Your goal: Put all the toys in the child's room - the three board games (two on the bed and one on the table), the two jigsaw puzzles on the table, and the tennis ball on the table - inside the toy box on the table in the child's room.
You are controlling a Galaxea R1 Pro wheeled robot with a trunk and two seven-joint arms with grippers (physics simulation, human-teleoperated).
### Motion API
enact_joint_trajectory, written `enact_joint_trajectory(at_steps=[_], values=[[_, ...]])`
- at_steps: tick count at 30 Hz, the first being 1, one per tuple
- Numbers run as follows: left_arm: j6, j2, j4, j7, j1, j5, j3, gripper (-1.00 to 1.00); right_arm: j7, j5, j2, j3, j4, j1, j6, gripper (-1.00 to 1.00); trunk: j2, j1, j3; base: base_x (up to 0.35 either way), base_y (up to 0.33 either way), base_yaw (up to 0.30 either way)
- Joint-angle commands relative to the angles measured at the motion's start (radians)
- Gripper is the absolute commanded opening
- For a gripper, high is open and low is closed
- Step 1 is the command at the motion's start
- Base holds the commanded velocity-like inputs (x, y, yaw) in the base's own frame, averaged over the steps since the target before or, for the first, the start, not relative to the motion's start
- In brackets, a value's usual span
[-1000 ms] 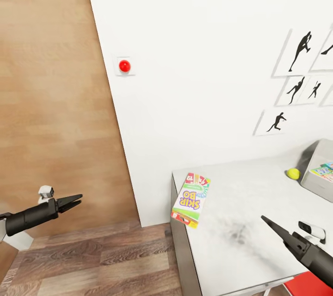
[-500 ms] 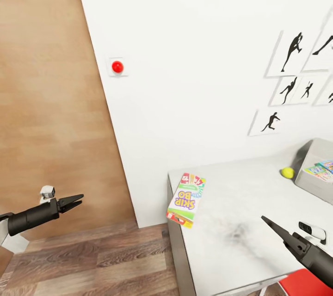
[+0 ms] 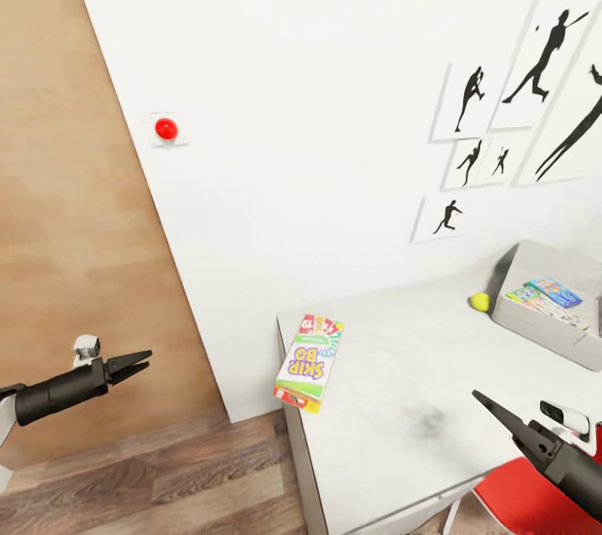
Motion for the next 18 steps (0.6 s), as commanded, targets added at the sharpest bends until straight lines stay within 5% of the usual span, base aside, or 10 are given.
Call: enact_joint_trajectory(at_steps=[1,18], values=[[0.007,0.000,0.000,0.000,0.000,0.004,0.000,1.00,0.002,-0.002,0.000,0.000,0.000,-0.001,0.009,1.00,-0.002,0.001,-0.001,0.000,-0.006,-0.218],[0.007,0.001,0.000,-0.001,-0.001,0.002,0.000,1.00,0.002,-0.001,0.000,0.000,0.000,-0.001,0.009,1.00,-0.002,0.001,0.019,-0.032,-0.001,-0.220]])
